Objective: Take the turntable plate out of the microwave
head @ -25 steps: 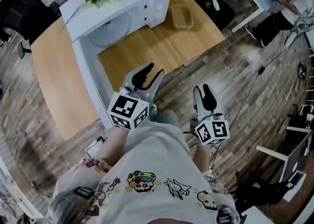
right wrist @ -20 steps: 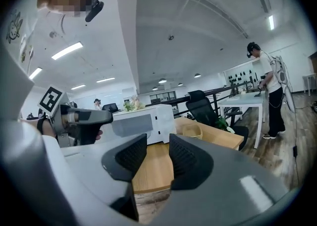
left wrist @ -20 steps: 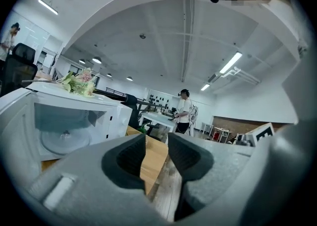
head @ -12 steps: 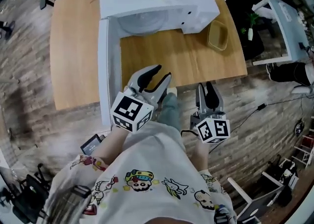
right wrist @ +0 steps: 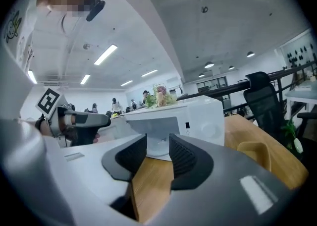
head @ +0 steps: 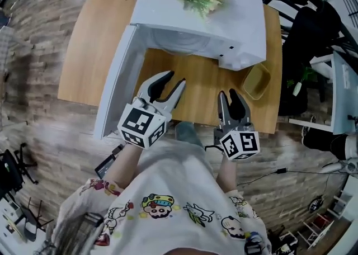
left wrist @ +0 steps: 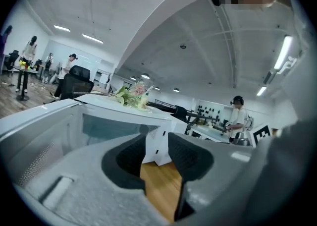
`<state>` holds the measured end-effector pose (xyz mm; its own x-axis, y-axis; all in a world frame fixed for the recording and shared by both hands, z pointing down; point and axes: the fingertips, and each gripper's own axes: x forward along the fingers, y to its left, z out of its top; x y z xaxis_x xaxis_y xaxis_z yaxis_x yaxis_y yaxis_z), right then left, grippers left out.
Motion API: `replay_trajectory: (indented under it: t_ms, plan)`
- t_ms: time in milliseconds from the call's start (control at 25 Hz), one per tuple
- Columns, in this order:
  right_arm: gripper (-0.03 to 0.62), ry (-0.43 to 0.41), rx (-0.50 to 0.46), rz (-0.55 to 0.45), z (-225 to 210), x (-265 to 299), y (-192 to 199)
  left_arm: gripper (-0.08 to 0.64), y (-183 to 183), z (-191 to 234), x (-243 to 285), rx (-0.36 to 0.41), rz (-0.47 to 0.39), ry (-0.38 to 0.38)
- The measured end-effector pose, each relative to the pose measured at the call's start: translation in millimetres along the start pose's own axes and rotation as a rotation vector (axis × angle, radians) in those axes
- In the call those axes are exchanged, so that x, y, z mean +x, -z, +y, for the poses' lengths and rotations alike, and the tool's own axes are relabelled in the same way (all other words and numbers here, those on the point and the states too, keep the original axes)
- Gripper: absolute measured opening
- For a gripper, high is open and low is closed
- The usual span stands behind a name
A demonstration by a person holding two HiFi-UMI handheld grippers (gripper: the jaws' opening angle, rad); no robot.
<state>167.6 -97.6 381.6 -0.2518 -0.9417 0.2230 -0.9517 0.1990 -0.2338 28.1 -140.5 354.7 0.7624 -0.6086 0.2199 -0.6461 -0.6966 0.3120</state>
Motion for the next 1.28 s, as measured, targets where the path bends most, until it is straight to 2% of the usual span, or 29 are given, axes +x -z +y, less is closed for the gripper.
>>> replay_trajectory:
  t_ms: [240, 560, 800, 1280]
  plan:
    - [0.137, -0.153, -0.027, 0.015, -19.4, 18.2, -21.9, 0.136, -17.1, 1.8, 16.3, -0.027, -0.076, -0.147]
    - [0.137, -0.272, -0.04, 0.04, -30.2, 27.5, -23.0, 0.135, -10.8, -2.6, 16.7, -0.061, -0.116, -0.26]
    - [0.137, -0.296, -0.036, 0.046, -27.7, 36.7, -25.4, 0.135, -7.6, 8.1, 16.8, -0.085, -0.108, -0.288]
    - [0.135, -0.296, -0.047, 0.056, -7.8, 62.7, -17.3, 0.135, -10.6, 34.1, 22.0, -0.095, -0.122, -0.251]
